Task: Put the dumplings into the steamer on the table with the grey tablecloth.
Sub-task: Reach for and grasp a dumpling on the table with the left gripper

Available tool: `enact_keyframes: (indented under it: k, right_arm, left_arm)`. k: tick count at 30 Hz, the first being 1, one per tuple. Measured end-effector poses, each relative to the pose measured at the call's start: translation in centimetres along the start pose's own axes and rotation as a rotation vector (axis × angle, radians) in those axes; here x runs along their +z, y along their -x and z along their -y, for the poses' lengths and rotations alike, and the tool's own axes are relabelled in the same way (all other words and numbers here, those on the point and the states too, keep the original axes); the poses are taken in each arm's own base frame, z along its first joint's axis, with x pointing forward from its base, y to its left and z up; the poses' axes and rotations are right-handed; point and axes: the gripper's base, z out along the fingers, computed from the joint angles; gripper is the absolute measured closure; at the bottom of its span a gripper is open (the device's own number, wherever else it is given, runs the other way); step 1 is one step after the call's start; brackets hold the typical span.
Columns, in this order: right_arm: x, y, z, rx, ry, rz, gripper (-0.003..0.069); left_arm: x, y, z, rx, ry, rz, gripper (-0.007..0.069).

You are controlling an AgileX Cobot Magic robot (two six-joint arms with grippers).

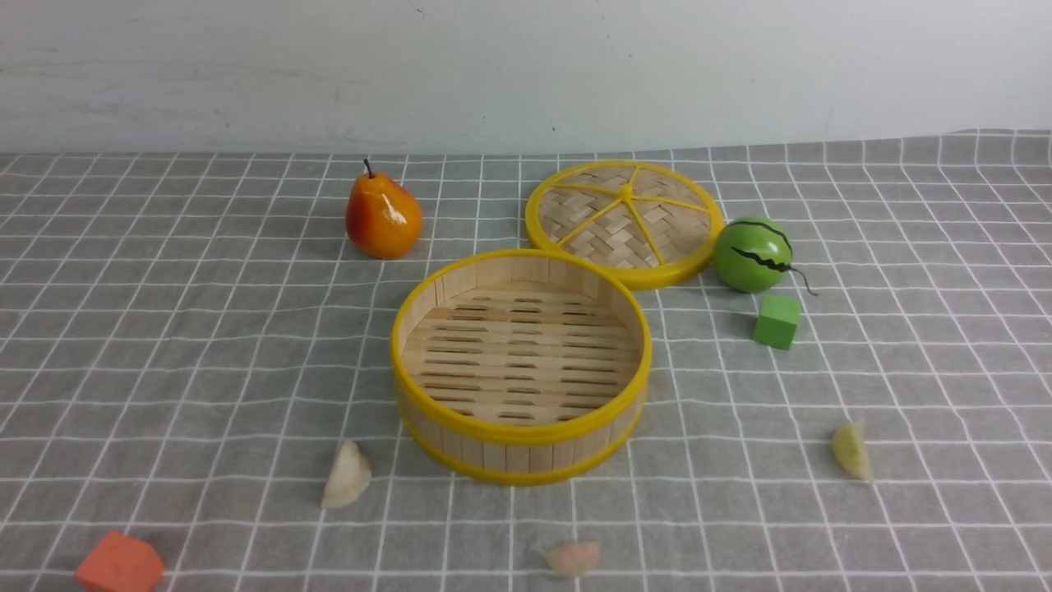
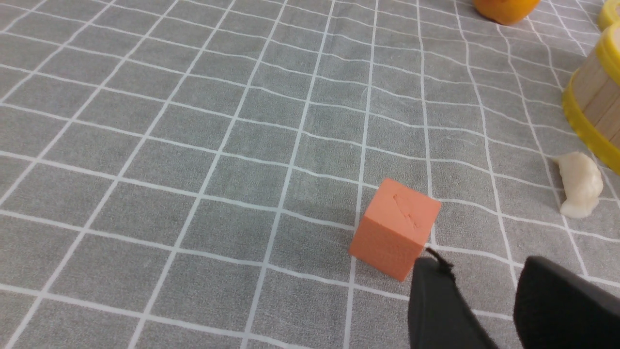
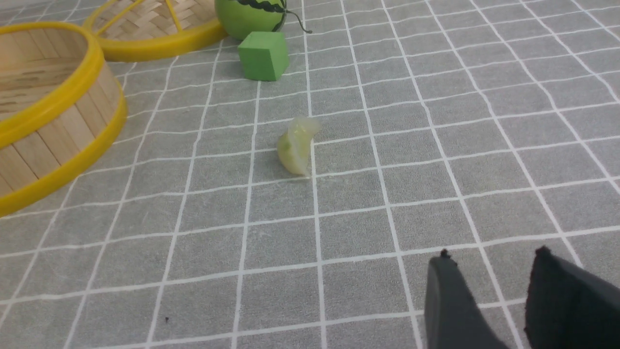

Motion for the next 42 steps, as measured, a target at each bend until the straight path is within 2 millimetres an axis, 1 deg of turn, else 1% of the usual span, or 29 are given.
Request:
enact_keyframes:
  k: [4,18,27,29,31,33,34,35,36,37,40,42]
  right_arm:
    - [0.0,0.1,0.1,-0.037,-0.014,0.005,0.0419]
    - [0.0,0.1,0.2,-0.065,-0.025,0.009,0.0419]
    - [0.0,0.1,0.2,-0.057,-0.022,0.008,0.0419]
    - [0.0,0.0,0.0,-0.010,-0.003,0.004,0.0419]
    - [0.0,0.0,-0.3,0.084,0.032,-0.002,0.0419]
    - [0.0,0.0,-0.8,0.241,0.082,-0.015,0.0419]
    - [0.0,0.0,-0.9,0.292,0.095,-0.019,0.0419]
    - [-0.1,-0.1,-1.3,0.467,0.144,-0.042,0.0419]
    - [-0.1,-0.1,-1.7,0.598,0.179,-0.063,0.0419]
    - [-0.2,-0.1,-2.1,0.762,0.227,-0.092,0.0419]
    - [-0.3,0.1,-2.7,0.989,0.295,-0.126,0.0419]
    - [-0.4,0.2,-2.9,1.061,0.321,-0.132,0.0419]
  left_arm:
    - [0.0,0.0,0.0,0.000,0.000,0.000,0.0387]
    - [0.0,0.0,0.0,0.000,0.000,0.000,0.0387]
    - [0.0,0.0,-0.1,0.026,0.010,0.004,0.0387]
    - [0.0,0.3,0.0,0.003,-0.003,0.029,0.0387]
    - [0.0,0.6,0.3,-0.079,-0.032,0.060,0.0387]
    - [-0.1,1.0,0.6,-0.227,-0.075,0.100,0.0387]
    - [-0.1,1.1,0.6,-0.271,-0.087,0.109,0.0387]
    - [-0.2,1.5,0.9,-0.465,-0.136,0.144,0.0387]
    - [-0.2,1.8,1.0,-0.614,-0.172,0.154,0.0387]
    - [-0.3,2.1,1.2,-0.845,-0.222,0.166,0.0387]
    - [-0.5,2.6,1.2,-1.195,-0.294,0.173,0.0387]
    - [-0.5,2.8,1.2,-1.330,-0.322,0.173,0.0387]
